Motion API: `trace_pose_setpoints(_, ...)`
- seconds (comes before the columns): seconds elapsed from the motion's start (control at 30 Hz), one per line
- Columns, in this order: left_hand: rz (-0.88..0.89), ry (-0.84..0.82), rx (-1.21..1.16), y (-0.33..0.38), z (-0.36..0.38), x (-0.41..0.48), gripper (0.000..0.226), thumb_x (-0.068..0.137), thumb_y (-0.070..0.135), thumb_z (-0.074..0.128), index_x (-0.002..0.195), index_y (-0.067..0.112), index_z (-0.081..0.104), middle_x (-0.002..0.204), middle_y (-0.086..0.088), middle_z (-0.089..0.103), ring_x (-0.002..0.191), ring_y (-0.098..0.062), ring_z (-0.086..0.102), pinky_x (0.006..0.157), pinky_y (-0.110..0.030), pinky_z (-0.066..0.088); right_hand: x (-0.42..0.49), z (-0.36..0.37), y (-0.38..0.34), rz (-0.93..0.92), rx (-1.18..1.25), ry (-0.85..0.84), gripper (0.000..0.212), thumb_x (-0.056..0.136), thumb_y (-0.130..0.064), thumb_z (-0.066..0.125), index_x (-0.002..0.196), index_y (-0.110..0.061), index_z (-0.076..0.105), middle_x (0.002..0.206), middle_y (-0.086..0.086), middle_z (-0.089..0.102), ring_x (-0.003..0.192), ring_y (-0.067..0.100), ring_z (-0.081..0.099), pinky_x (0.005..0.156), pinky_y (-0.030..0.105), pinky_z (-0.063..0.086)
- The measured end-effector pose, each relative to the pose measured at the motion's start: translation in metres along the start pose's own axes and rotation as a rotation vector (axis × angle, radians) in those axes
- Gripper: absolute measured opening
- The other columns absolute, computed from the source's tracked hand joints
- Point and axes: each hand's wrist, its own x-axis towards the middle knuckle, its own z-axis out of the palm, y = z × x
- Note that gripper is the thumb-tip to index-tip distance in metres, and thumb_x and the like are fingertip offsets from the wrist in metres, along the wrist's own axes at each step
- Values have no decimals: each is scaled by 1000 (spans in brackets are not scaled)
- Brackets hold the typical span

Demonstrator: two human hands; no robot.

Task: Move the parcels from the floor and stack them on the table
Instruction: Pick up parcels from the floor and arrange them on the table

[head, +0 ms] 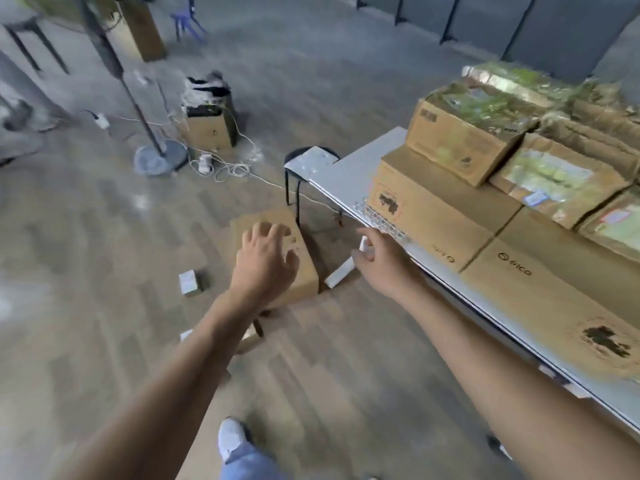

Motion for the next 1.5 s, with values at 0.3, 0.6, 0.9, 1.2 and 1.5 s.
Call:
trace_pose_setpoints(0.3,-222,-26,-4,-220,-59,27,42,87,20,54,127,11,50,128,-14,48,122,-32,39,101,-34,30,68,176,-145,-56,-128,-248,46,96,-36,50,140,-27,40,126,3,51,101,21,57,83,37,50)
trace_pose_setpoints(0.6,-451,-137,-29,-342,-59,36,44,87,17,51,131,11,47,129,-14,44,124,-34,36,101,-38,33,107,298,-195,-65,-159,-454,45,95,-35,48,138,-28,41,123,2,54,96,22,59,84,41,51)
trace_pose_setpoints(0.9,-675,-240,-33,-434,19,48,44,89,16,52,132,12,45,133,-13,42,127,-33,34,103,-34,29,156,445,-175,-125,-119,-681,41,95,-29,49,135,-24,45,130,6,53,117,25,52,92,37,45)
trace_pose_setpoints(1.2,-955,-406,-184,-602,229,36,48,89,19,51,135,14,40,134,-14,41,124,-31,39,106,-39,33,185,661,-64,-50,-165,-825,45,96,-31,47,141,-22,41,122,8,53,113,25,53,88,35,44)
trace_pose_setpoints(1.5,-1193,-577,-278,-763,424,-14,66,89,28,50,146,10,21,128,-17,47,106,-32,54,90,-41,47,171,898,52,244,-109,-878,61,95,-31,49,151,-23,26,140,14,48,124,31,49,91,30,37)
